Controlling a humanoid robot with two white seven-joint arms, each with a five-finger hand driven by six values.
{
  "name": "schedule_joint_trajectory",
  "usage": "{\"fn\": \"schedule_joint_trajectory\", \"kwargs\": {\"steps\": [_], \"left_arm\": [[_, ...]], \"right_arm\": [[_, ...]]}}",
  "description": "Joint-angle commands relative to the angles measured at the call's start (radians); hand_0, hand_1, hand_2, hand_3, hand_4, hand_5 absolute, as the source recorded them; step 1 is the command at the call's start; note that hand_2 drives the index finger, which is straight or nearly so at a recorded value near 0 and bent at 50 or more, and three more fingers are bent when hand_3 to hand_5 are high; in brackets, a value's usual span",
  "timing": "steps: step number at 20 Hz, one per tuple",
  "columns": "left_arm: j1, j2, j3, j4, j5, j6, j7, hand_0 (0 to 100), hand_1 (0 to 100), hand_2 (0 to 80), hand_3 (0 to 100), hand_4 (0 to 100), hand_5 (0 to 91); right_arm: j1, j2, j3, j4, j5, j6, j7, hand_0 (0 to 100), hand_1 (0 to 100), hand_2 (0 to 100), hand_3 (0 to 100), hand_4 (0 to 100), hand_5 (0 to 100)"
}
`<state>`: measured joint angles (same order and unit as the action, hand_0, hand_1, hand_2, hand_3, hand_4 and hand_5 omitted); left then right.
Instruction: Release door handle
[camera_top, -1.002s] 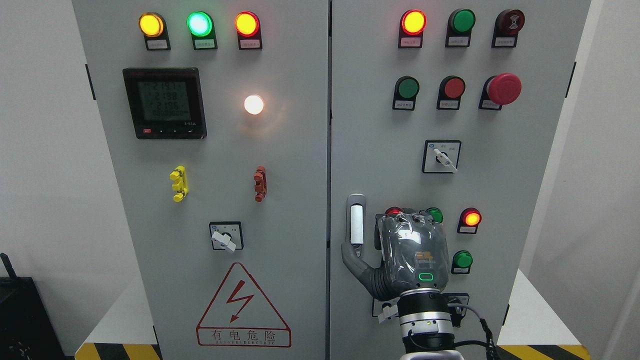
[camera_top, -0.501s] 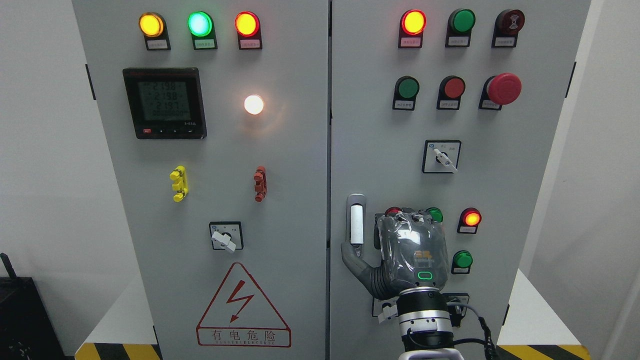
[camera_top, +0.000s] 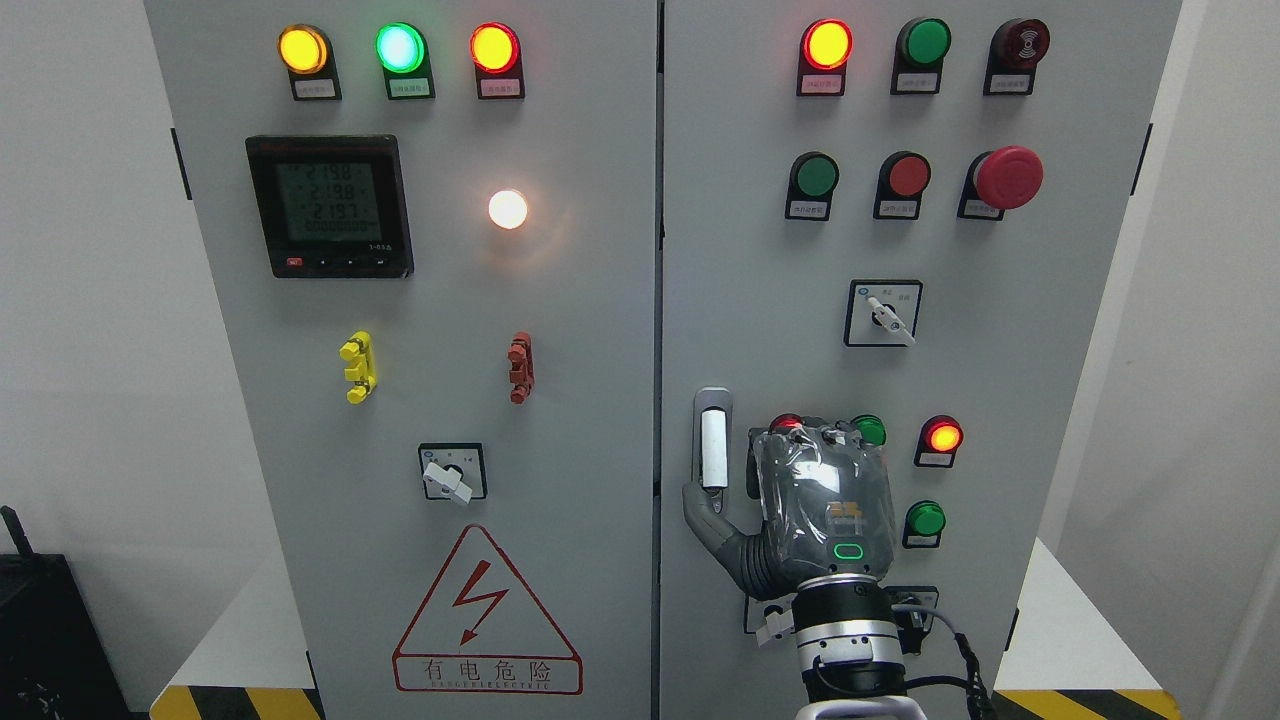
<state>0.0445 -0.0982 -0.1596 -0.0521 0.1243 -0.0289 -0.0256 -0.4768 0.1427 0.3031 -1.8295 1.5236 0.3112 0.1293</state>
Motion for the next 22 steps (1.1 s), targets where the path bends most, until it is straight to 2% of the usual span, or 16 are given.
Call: {"fn": "schedule_joint_trajectory", "kwargs": {"steps": [1,22], "left_arm": [[0.0,0.0,0.0,0.0,0.0,0.0,0.0,0,0,3.1,17,13,0.0],[0.0,0.0,0.0,0.0,0.0,0.001,0.0,0,0,3.3,17,13,0.0]], "right_arm": [[0.0,0.0,-0.001,0.002,0.0,0.0,0.0,32,41,77,89,70,51],[0.007,0.002,-0.007,-0.004,-0.005,0.002,-0.002,33,43,77,88,70,51]]}}
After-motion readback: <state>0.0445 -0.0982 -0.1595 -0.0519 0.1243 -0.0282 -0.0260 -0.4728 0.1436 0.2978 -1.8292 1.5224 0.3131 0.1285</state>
